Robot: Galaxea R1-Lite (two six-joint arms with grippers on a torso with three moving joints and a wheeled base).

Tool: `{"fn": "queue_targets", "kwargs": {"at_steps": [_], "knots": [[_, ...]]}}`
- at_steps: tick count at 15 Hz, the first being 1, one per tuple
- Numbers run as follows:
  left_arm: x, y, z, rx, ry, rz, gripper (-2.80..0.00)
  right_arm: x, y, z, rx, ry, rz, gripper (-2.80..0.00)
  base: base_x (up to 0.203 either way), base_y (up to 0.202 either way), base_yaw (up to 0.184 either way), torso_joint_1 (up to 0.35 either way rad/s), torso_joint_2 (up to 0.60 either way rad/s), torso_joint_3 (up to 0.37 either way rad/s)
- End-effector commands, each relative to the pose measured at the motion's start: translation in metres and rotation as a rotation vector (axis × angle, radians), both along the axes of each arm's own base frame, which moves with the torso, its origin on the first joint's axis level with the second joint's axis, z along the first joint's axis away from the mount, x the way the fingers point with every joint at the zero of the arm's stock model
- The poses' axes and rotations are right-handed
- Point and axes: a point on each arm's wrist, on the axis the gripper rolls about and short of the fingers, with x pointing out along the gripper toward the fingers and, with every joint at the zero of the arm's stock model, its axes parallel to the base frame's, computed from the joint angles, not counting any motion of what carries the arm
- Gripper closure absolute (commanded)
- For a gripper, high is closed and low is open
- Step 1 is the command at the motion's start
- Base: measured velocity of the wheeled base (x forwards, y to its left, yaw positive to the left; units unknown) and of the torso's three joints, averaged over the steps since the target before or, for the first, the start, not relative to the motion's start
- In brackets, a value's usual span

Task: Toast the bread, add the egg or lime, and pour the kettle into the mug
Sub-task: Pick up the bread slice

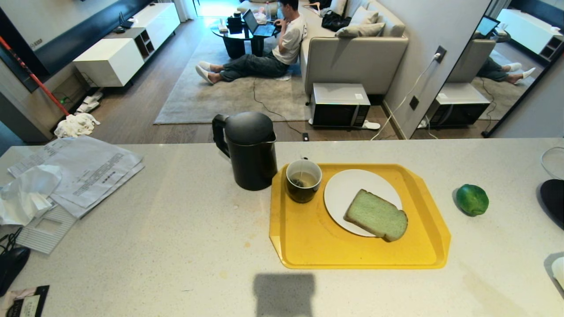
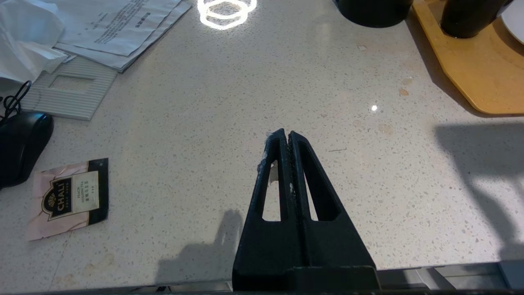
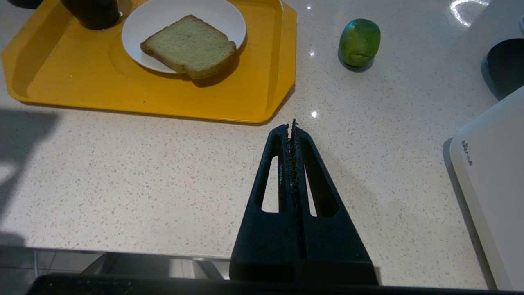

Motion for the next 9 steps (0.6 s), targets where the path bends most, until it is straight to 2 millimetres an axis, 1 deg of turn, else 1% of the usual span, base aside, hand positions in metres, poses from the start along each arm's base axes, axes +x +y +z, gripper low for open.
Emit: {"fn": "queue_targets", "kwargs": {"at_steps": [1, 9], "knots": [[0.0001, 0.0000, 0.0000, 0.000, 0.001, 0.001, 0.00, 0.0002, 0.0000, -0.0005, 0.000, 0.003, 0.001, 0.00, 0.000, 0.000, 0.000, 0.000, 0.00, 0.000], [0.0001, 0.0000, 0.0000, 0.000, 0.001, -0.001, 0.00, -0.0005, 0.0001, 0.0019, -0.019, -0.005, 0.006, 0.00, 0.000, 0.000, 0.000, 0.000, 0.00, 0.000]]}}
